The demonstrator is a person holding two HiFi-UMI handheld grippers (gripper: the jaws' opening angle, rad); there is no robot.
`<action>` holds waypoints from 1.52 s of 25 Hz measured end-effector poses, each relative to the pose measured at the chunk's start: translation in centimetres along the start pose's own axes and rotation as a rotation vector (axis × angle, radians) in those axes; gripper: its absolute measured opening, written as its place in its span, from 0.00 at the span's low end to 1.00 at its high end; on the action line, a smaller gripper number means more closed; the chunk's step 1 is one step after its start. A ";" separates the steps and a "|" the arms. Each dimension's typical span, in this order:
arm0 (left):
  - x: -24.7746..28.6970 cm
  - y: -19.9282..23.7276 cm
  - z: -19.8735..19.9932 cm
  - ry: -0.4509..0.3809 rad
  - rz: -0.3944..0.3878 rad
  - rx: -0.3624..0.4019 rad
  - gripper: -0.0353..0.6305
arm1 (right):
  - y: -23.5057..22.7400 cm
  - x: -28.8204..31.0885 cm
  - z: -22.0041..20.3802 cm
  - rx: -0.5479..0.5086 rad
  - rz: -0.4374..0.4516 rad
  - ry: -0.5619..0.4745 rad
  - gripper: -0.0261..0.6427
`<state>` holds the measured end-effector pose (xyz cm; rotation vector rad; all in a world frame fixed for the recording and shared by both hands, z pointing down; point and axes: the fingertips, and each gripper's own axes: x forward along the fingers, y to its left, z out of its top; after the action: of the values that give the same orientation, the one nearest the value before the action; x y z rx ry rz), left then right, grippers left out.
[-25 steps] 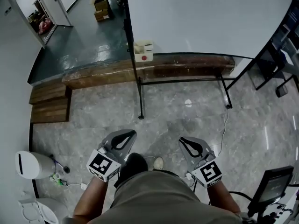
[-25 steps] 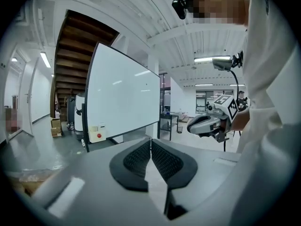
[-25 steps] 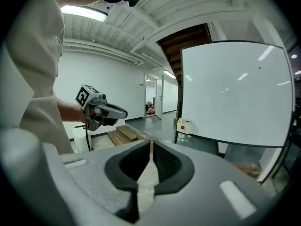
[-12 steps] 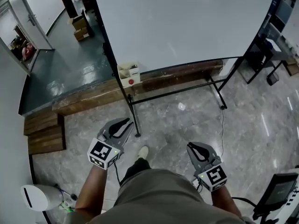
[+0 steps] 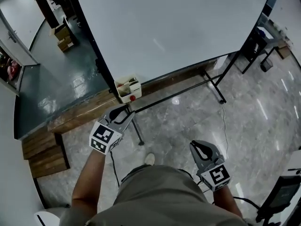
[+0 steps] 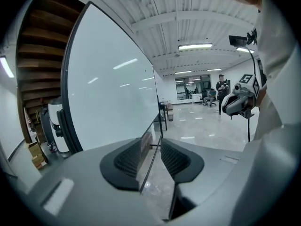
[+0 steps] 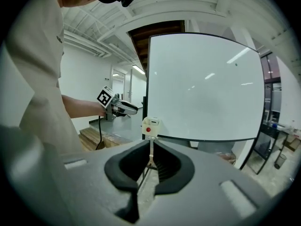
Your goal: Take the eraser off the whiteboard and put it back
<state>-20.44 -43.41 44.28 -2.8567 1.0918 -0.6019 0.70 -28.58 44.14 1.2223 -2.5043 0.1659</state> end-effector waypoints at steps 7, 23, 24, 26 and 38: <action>4.8 4.9 -1.6 0.056 -0.087 0.095 0.29 | -0.2 2.9 0.5 0.035 -0.113 0.006 0.06; 12.6 8.2 -5.2 0.202 -0.211 0.167 0.39 | -0.8 4.1 -0.4 0.124 -0.259 0.066 0.06; 12.7 8.2 -5.4 0.215 -0.211 0.180 0.39 | -0.8 4.2 -0.4 0.126 -0.260 0.072 0.06; 13.0 8.3 -5.6 0.242 -0.210 0.199 0.39 | -0.8 4.3 -0.2 0.127 -0.265 0.079 0.06; 13.8 8.3 -7.0 0.342 -0.175 0.275 0.34 | -1.3 4.3 -0.2 0.111 -0.272 0.093 0.06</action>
<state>-18.83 -57.81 54.23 -2.6839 0.7174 -1.1848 -0.64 -32.54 45.84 1.5468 -2.2491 0.2885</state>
